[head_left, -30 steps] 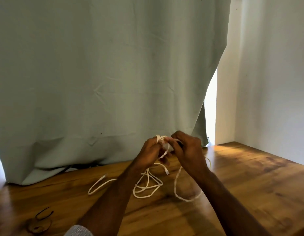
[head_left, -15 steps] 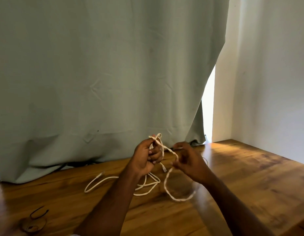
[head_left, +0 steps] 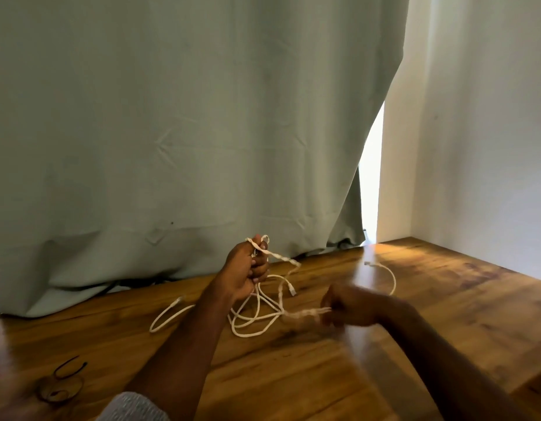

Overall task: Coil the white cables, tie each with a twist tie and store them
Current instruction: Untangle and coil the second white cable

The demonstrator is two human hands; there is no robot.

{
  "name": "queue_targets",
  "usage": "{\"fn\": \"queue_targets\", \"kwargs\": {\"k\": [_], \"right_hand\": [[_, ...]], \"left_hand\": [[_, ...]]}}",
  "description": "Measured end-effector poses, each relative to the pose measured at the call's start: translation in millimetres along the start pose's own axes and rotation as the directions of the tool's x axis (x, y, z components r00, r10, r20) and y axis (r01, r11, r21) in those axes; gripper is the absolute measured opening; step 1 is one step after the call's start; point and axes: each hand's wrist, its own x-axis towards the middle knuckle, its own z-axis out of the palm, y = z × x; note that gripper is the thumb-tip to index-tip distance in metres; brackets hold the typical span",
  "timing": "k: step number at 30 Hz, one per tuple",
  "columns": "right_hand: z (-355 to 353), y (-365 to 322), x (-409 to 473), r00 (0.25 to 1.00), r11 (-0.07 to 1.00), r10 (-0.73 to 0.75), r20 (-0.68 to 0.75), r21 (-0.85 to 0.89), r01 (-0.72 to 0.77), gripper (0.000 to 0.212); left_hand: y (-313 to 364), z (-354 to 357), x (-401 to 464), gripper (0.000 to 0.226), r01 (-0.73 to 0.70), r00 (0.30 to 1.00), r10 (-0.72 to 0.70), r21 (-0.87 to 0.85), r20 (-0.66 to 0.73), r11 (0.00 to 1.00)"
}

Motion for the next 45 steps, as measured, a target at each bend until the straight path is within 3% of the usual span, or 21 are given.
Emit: {"fn": "queue_targets", "kwargs": {"k": [3,6,8,11,14,16,21,25,28,30,32,33,35,38,45], "right_hand": [[-43,-22,2,0.958,0.908,0.060,-0.280,0.415,0.064,0.035],[-90,-50,22,0.955,0.605,0.196,-0.221,0.794,0.059,0.039],[-116,-66,43,0.950,0.404,0.261,-0.173,0.913,0.055,0.039],[-143,-91,77,0.920,0.120,0.342,-0.192,0.980,0.160,0.040],[-148,-107,108,0.847,-0.014,0.448,-0.286,0.945,0.327,0.039],[-136,-111,126,0.827,0.026,0.471,-0.306,0.942,0.333,0.039],[-78,-95,148,0.897,0.318,0.384,-0.221,0.943,0.096,0.037],[-49,-81,157,0.898,0.520,0.368,-0.239,0.854,0.015,0.037],[-42,-83,157,0.888,0.826,0.331,-0.318,0.553,-0.110,0.057],[-39,-86,154,0.794,0.935,0.306,-0.525,0.321,-0.148,0.059],[-32,-95,139,0.631,0.930,0.305,-0.713,0.367,-0.036,0.057],[-27,-99,131,0.598,0.891,0.328,-0.732,0.450,0.062,0.058],[-14,-103,117,0.651,0.819,0.326,-0.686,0.549,0.168,0.054],[7,-99,110,0.732,0.832,0.229,-0.642,0.519,0.195,0.029],[6,-88,131,0.634,0.878,0.136,-0.761,0.389,0.278,0.022]], "left_hand": [[-10,-4,-1,0.036,0.028,1.000,-0.029,0.213,0.000,0.977],[-26,-5,0,0.034,0.064,0.998,-0.063,0.262,-0.013,0.963],[-35,-4,1,0.036,0.082,0.996,-0.087,0.246,0.011,0.966],[-44,-3,-1,0.034,0.081,0.992,-0.098,0.193,0.082,0.978],[-47,-6,-6,0.033,0.113,0.979,-0.128,0.102,0.159,0.988],[-45,-10,-8,0.033,0.123,0.973,-0.124,0.017,0.196,0.992],[-34,-19,-19,0.037,0.145,0.974,-0.112,-0.158,0.199,0.977],[-32,-30,-25,0.038,0.149,0.975,-0.109,-0.204,0.193,0.968],[-31,-35,-28,0.037,0.099,0.985,-0.058,-0.258,0.164,0.961],[-26,-37,-29,0.036,0.034,0.992,-0.004,-0.243,0.125,0.970],[-18,-39,-30,0.038,-0.037,0.996,0.055,-0.236,0.072,0.971],[-15,-41,-29,0.040,-0.067,0.996,0.080,-0.241,0.045,0.968],[-10,-45,-29,0.041,-0.098,0.995,0.101,-0.261,0.000,0.960],[-10,-48,-30,0.041,-0.095,0.995,0.094,-0.268,-0.015,0.959],[-10,-45,-32,0.047,-0.014,0.994,0.044,-0.286,0.099,0.958]]}}
